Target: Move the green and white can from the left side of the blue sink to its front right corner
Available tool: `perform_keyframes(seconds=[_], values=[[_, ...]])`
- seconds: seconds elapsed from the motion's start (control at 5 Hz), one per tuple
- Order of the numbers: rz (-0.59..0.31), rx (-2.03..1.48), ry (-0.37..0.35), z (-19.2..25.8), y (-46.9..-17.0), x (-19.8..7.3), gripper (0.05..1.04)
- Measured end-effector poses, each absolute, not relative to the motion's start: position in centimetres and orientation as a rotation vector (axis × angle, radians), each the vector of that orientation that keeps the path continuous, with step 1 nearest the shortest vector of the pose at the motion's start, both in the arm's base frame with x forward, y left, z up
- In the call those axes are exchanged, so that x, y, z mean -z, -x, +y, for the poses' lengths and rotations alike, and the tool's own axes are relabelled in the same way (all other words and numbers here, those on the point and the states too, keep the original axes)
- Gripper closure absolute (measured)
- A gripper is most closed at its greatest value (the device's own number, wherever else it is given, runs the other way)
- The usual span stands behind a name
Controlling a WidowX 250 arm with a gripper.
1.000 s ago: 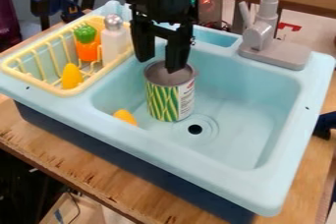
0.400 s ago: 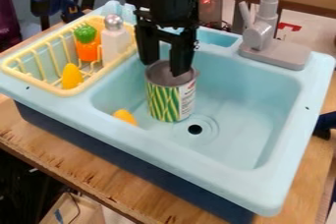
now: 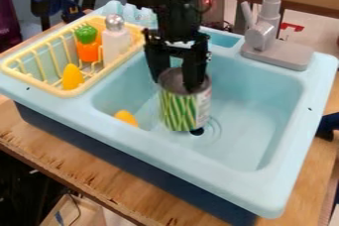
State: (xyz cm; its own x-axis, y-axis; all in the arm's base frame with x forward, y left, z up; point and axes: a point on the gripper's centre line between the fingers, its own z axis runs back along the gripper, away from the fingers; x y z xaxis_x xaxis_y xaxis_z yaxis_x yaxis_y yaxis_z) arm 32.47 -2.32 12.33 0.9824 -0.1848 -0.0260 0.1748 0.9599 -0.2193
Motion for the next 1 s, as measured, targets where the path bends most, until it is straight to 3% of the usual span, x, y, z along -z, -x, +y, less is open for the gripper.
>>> perform_keyframes(seconds=[0.4, 1.0], values=[[-0.059, 0.201, 0.400, -6.6, -33.1, -13.3, 0.083], [-0.045, 0.258, 0.449, -10.7, -32.7, -13.9, 0.083]])
